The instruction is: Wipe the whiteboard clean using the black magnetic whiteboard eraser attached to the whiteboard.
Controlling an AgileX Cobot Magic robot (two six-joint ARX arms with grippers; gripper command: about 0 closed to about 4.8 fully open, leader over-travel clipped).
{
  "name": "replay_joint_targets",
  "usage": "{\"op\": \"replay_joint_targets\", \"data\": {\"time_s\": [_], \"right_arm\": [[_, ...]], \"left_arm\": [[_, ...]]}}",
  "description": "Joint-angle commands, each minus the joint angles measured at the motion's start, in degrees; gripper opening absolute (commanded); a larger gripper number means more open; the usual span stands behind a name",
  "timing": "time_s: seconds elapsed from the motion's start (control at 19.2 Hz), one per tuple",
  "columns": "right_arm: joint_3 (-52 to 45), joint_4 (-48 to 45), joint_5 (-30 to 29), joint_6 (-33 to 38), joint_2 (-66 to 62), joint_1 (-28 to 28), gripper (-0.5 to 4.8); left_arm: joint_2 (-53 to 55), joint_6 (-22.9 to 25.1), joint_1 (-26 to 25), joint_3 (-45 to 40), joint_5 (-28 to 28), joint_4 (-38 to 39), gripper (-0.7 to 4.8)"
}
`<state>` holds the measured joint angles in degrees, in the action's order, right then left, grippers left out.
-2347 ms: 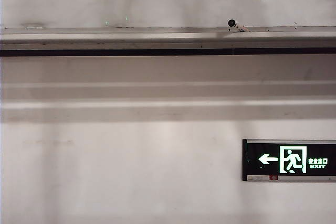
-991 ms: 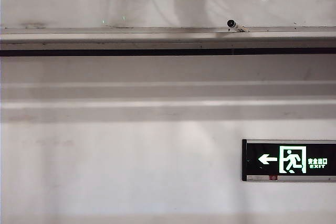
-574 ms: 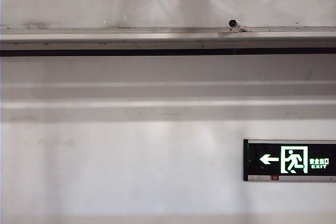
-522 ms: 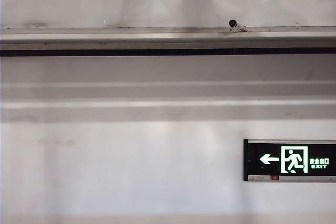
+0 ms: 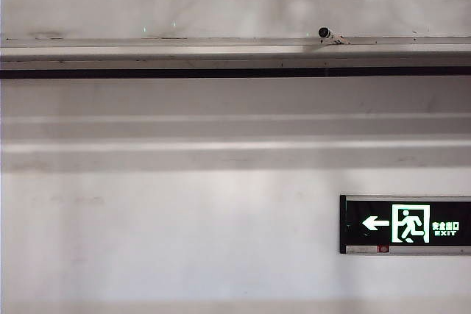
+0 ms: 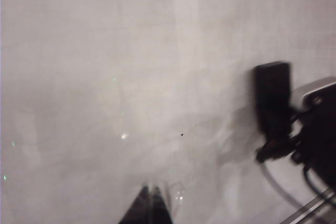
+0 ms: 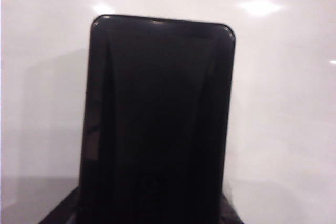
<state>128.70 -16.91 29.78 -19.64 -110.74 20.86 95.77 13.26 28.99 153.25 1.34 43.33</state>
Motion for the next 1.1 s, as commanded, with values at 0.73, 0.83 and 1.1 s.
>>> {"op": "replay_joint_targets", "data": {"time_s": [0.73, 0.83, 1.1], "right_arm": [[0.2, 0.4, -7.6, 0.5, 1.1, -1.0, 2.97], [0.2, 0.4, -7.9, 0.5, 1.0, -1.0, 2.97], [0.2, 0.5, -7.8, 0.5, 1.1, -1.0, 2.97]], "left_arm": [[-0.3, -0.5, 0.0, 0.1, 0.2, 1.0, -0.06], [-0.3, -1.9, 0.0, 0.2, 0.3, 1.1, -0.06], [-0.3, -1.9, 0.0, 0.2, 0.4, 1.8, -0.06]]}}
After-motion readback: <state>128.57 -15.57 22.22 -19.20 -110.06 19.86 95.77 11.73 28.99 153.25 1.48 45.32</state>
